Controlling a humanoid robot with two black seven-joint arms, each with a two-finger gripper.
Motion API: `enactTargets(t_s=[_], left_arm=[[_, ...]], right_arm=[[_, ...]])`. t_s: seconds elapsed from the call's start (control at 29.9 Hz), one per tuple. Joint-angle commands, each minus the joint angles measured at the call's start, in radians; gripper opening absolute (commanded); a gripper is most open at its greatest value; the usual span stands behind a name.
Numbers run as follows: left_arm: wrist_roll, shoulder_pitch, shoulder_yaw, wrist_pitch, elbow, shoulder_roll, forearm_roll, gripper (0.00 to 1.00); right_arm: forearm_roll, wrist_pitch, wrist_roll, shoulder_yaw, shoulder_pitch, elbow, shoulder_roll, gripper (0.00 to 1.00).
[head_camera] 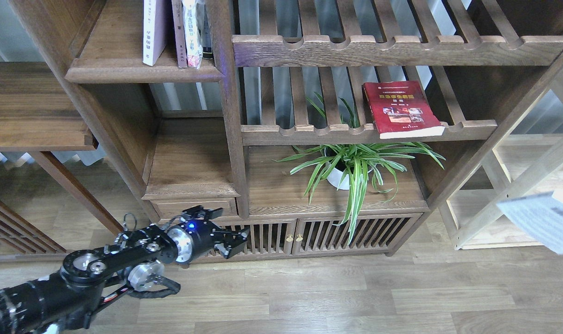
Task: Organize books on shelf
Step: 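Reach both grippers down to the white book on the floor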
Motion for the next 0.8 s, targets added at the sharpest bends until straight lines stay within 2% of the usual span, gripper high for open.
enactTargets(t_s=[0.0, 0.13, 0.23, 0.4, 0.6, 0.77], left_arm=[[-0.002, -0.020, 0.000, -0.018, 0.000, -0.037, 0.007, 0.87], [-0.002, -0.024, -0.001, -0.038, 0.001, -0.070, 0.007, 0.87], [0.000, -0.022, -0.001, -0.052, 0.001, -0.085, 0.007, 0.88], [0.000, -0.019, -0.017, -0.086, 0.005, -0.096, -0.011, 0.97], [0.000, -0.010, -0.018, -0.122, 0.011, -0.084, -0.042, 0.98], [-0.011, -0.008, 0.000, -0.204, 0.012, -0.071, -0.039, 0.98]], right_arm=[[-0.020, 0.000, 0.000, -0.057, 0.000, 0.000, 0.000, 0.01], [-0.039, 0.000, 0.000, -0.124, -0.002, 0.002, 0.000, 0.01], [-0.039, -0.047, 0.000, -0.159, -0.003, 0.002, 0.006, 0.01], [-0.035, -0.179, 0.000, -0.195, -0.046, 0.002, 0.183, 0.01], [-0.032, -0.337, 0.000, -0.175, -0.190, 0.002, 0.436, 0.01], [-0.023, -0.392, 0.000, -0.071, -0.319, -0.006, 0.608, 0.01]])
